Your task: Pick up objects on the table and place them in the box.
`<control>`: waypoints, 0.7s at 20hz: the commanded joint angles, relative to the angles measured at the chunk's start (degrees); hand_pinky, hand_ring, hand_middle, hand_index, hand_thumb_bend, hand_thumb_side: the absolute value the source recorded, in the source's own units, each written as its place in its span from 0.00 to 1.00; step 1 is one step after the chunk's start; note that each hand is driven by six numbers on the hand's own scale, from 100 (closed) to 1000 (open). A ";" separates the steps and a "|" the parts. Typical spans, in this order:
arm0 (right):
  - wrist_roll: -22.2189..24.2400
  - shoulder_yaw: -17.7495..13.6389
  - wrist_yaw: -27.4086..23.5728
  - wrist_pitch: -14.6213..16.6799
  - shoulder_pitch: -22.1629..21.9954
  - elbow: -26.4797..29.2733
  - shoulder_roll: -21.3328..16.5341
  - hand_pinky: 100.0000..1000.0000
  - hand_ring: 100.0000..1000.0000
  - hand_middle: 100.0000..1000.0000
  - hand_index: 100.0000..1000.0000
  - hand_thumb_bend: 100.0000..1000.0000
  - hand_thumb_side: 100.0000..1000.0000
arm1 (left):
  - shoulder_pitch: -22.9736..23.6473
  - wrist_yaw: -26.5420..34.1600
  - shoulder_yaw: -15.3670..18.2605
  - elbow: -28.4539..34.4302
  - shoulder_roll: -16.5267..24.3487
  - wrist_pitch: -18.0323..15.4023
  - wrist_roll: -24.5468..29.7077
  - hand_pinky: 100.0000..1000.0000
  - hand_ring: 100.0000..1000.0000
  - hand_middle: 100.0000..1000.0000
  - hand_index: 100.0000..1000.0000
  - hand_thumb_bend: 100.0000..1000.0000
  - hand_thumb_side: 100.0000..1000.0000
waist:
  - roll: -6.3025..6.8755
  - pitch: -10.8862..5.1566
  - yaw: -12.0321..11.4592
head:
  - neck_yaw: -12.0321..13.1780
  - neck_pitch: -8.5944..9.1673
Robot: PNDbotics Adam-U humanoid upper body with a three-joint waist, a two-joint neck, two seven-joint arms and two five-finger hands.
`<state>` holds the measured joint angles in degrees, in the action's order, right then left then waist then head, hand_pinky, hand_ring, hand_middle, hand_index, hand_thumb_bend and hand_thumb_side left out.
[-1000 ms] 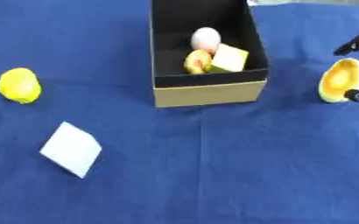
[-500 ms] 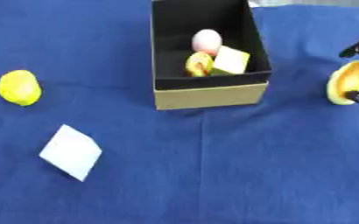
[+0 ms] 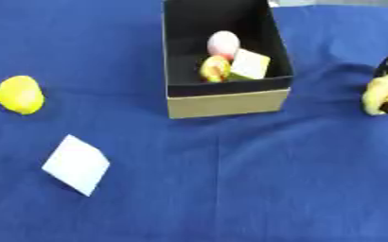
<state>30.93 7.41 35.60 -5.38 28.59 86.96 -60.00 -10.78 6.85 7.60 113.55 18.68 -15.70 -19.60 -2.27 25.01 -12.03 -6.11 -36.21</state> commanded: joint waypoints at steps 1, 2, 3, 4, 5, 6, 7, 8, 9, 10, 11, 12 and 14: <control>-0.83 -0.55 -1.97 0.13 0.47 1.47 -1.09 0.84 0.75 0.47 0.63 0.31 0.00 | -0.36 -0.04 0.07 1.04 0.95 -0.07 0.04 0.71 0.53 0.48 0.75 0.21 0.49 | 0.10 -1.19 0.32 | 0.27 0.13; -1.10 -0.51 -2.85 0.14 0.43 2.16 -1.12 0.82 0.72 0.45 0.60 0.30 0.00 | -0.35 -0.04 0.08 1.04 0.97 -0.06 0.03 0.71 0.53 0.48 0.75 0.21 0.49 | 0.11 -1.28 0.46 | 0.31 0.08; -1.28 -0.46 -3.75 0.11 0.35 3.01 -1.20 0.82 0.72 0.45 0.59 0.30 0.00 | -0.34 -0.05 0.09 1.04 1.00 -0.05 0.02 0.71 0.53 0.48 0.75 0.21 0.49 | 0.12 -1.39 0.63 | 0.35 0.02; -1.33 -0.39 -4.67 0.04 0.27 3.93 -1.34 0.81 0.71 0.44 0.58 0.30 0.00 | -0.31 -0.04 0.11 1.04 1.03 -0.04 -0.01 0.71 0.53 0.48 0.75 0.21 0.49 | 0.14 -1.52 0.80 | 0.38 -0.07; -1.25 -0.35 -5.60 -0.08 0.19 4.93 -1.56 0.81 0.70 0.43 0.57 0.30 0.00 | -0.27 -0.04 0.14 1.04 1.07 -0.03 -0.04 0.71 0.53 0.48 0.75 0.21 0.49 | 0.15 -1.65 0.95 | 0.42 -0.15; -1.16 -0.37 -6.55 -0.18 0.19 5.98 -1.79 0.81 0.70 0.43 0.57 0.30 0.00 | -0.22 -0.04 0.15 1.04 1.10 -0.01 -0.07 0.71 0.53 0.48 0.75 0.21 0.49 | 0.15 -1.81 1.11 | 0.44 -0.25; -1.10 -0.47 -7.41 -0.29 0.26 7.09 -1.99 0.81 0.70 0.43 0.57 0.30 0.00 | -0.17 -0.04 0.17 1.04 1.14 0.01 -0.10 0.71 0.53 0.48 0.75 0.21 0.49 | 0.15 -1.95 1.27 | 0.47 -0.34; -1.19 -0.70 -8.28 -0.43 0.58 8.31 -2.14 0.80 0.69 0.43 0.57 0.30 0.00 | -0.14 -0.04 0.19 1.04 1.19 0.03 -0.12 0.71 0.53 0.48 0.75 0.21 0.49 | 0.12 -2.14 1.43 | 0.48 -0.42; -1.36 -0.97 -9.12 -0.69 0.96 9.51 -2.28 0.80 0.69 0.43 0.57 0.30 0.00 | -0.12 -0.03 0.21 1.04 1.26 0.04 -0.15 0.71 0.53 0.48 0.75 0.21 0.49 | 0.08 -2.30 1.58 | 0.50 -0.49; -1.53 -1.21 -9.95 -0.97 1.29 10.52 -2.40 0.80 0.69 0.42 0.58 0.30 0.00 | -0.11 -0.03 0.22 1.04 1.32 0.04 -0.16 0.71 0.53 0.48 0.75 0.21 0.49 | 0.03 -2.45 1.66 | 0.49 -0.54; -1.81 -1.50 -10.77 -1.10 2.00 11.65 -2.48 0.80 0.69 0.42 0.59 0.30 0.00 | -0.09 -0.04 0.22 1.04 1.40 0.05 -0.16 0.71 0.53 0.48 0.75 0.21 0.49 | -0.05 -2.63 1.76 | 0.50 -0.58; -2.06 -1.74 -11.59 -1.23 2.91 12.85 -2.59 0.80 0.69 0.43 0.59 0.29 0.00 | -0.05 -0.05 0.23 1.04 1.49 0.05 -0.18 0.71 0.53 0.48 0.75 0.21 0.49 | -0.15 -2.83 1.84 | 0.51 -0.63; -2.36 -2.03 -13.24 -1.67 4.68 14.97 -2.89 0.80 0.68 0.43 0.60 0.29 0.00 | 0.00 -0.08 0.25 1.04 1.66 0.06 -0.20 0.71 0.54 0.48 0.75 0.21 0.49 | -0.38 -3.12 1.90 | 0.44 -0.72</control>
<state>28.90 6.66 23.66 -6.73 32.38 99.82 -60.25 -10.62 6.85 7.61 113.55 18.75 -15.60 -19.70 -2.80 23.37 -10.20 -5.71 -36.80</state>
